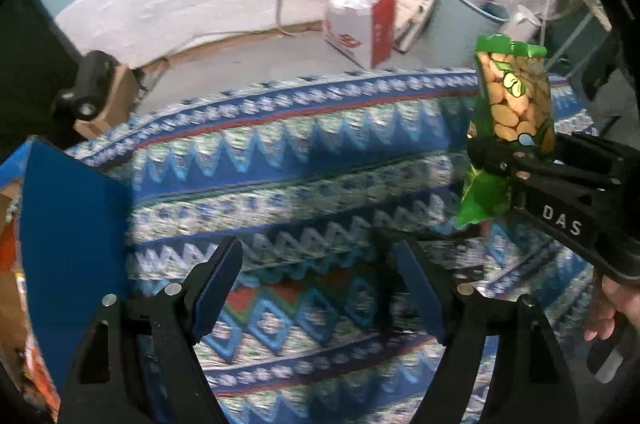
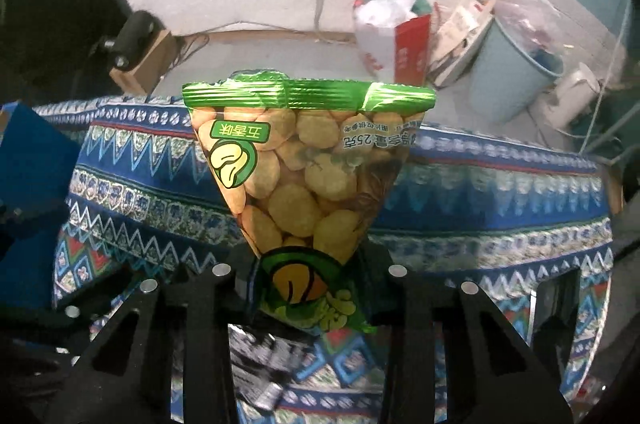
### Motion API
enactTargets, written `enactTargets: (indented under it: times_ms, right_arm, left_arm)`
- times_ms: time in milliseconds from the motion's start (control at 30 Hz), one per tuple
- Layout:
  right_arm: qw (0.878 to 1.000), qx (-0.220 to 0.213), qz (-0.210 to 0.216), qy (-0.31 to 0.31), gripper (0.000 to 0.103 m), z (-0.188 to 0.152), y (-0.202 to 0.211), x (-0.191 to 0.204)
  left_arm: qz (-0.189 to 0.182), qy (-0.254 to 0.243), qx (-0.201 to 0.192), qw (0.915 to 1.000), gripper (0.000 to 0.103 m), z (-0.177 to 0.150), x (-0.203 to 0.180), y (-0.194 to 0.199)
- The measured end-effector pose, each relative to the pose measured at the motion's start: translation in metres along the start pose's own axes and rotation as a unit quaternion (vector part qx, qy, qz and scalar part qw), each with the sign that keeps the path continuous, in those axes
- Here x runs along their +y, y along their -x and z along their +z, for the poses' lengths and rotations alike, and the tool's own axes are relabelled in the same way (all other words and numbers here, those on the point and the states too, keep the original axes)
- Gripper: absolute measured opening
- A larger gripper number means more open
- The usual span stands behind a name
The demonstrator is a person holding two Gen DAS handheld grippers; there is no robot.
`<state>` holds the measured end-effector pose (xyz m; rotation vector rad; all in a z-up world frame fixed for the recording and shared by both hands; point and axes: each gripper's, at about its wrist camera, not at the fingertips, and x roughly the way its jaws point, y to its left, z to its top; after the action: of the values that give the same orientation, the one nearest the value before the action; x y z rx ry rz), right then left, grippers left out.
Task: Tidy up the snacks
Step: 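Grasp the green peanut bag with the right tool while the left tool grasps the black bag, then carry the peanut bag with the right tool while the left tool carries the black bag over the box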
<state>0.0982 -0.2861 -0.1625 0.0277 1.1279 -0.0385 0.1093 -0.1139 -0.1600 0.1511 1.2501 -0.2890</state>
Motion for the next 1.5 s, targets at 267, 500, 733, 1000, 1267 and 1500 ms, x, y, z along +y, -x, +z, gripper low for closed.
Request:
enactTargets:
  times_ms: [267,500,733,1000,1267,1500]
  right_arm:
    - [0.999,0.023,0.009,-0.049,0.035,-0.037,0.021,-0.043]
    - [0.997,0.028,0.006,-0.076,0.035,-0.066,0.035,-0.074]
    - [0.995,0.026,0.007,-0.093,0.035,-0.077,0.040,-0.094]
    - [0.995,0.025,0.016,-0.092,0.035,-0.077,0.039,-0.096]
    - [0.996,0.027,0.020,-0.087,0.036,-0.075,0.037,-0.094]
    - [0.997,0.029,0.012,-0.073,0.036,-0.075,0.037,-0.088]
  left_arm:
    - [-0.038,-0.007,0.035,0.9986,0.082,-0.006,-0.040,-0.013]
    - [-0.054,-0.005,0.076,0.9957,0.088,-0.014,-0.072,-0.034]
    - [-0.022,-0.022,0.094,0.9951,0.093,-0.023,-0.097,-0.053]
    - [0.009,-0.052,0.095,0.9940,0.101,-0.032,-0.124,-0.074]
    - [0.018,-0.059,0.073,0.9954,0.077,-0.034,-0.129,-0.083]
    - [0.026,-0.063,0.052,0.9963,0.061,-0.035,-0.124,-0.075]
